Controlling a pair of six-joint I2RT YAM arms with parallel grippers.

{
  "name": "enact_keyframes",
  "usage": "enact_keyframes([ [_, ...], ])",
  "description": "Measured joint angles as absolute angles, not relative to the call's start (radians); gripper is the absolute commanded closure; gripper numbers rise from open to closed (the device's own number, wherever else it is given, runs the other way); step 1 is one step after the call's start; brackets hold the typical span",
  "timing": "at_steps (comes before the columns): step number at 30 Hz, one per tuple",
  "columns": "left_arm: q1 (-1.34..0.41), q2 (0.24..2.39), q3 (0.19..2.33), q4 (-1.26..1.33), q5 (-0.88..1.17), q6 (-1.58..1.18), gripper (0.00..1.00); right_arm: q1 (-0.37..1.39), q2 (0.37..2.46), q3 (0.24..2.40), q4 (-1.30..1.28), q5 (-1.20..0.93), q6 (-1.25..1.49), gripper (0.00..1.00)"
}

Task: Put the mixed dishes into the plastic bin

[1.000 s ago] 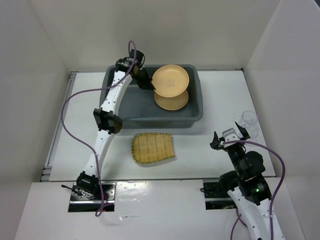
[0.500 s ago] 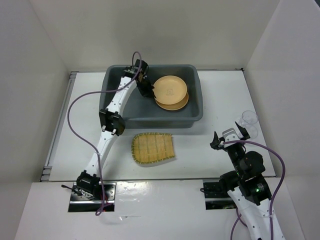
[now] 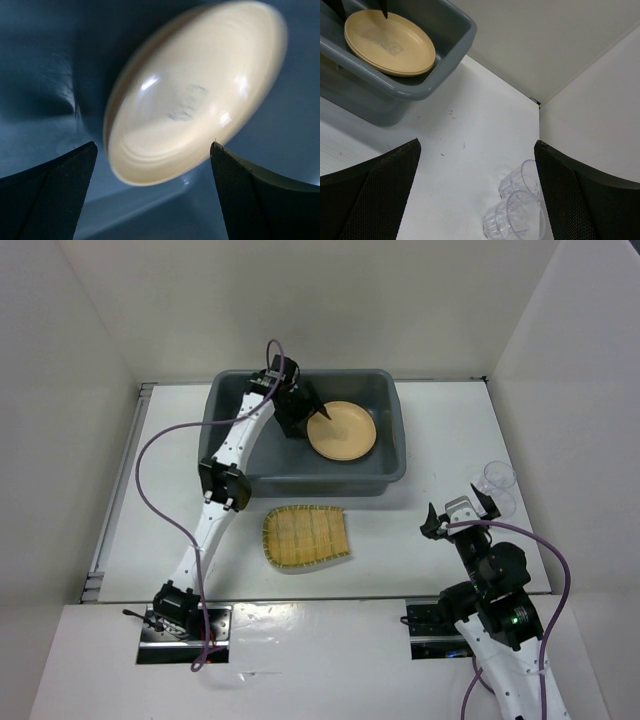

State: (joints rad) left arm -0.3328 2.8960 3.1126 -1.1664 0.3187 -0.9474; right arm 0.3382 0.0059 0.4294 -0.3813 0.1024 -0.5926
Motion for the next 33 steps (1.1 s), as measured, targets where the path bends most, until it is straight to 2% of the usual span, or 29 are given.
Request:
enact_keyframes([
  [7,-0.336,2.67,3.09,-1.213,0.236,-0.859,0.0,0.345,0.006,0.429,-0.382,0.089,-0.593,0.02],
  [14,-0.457,2.132,2.584,-1.24,-0.078,-0.736,0.0,0.356,0.006,0.424,-0.382,0.077,-0.593,0.02],
  [16,-0.519,1.957,2.326,-1.176,-0.126,-0.744,0.0,0.357,0.006,0.424,-0.383,0.073,-0.593,0.02],
  [18,-0.543,1.758,1.971,-1.074,-0.112,-0.79,0.0,0.362,0.006,0.424,-0.383,0.068,-0.593,0.02],
  [22,-0.477,1.309,1.213,-0.839,-0.064,-0.93,0.0,0.371,0.005,0.422,-0.383,0.063,-0.597,0.02],
  [24,-0.437,1.166,1.005,-0.834,-0.044,-0.978,0.0,0.377,0.005,0.422,-0.383,0.064,-0.597,0.02],
  [26,-0.415,1.125,0.919,-0.818,-0.031,-0.994,0.0,0.382,0.005,0.422,-0.383,0.064,-0.597,0.02],
  [33,-0.483,1.242,0.786,-0.554,0.009,-0.987,0.0,0.386,0.005,0.422,-0.383,0.059,-0.597,0.02],
])
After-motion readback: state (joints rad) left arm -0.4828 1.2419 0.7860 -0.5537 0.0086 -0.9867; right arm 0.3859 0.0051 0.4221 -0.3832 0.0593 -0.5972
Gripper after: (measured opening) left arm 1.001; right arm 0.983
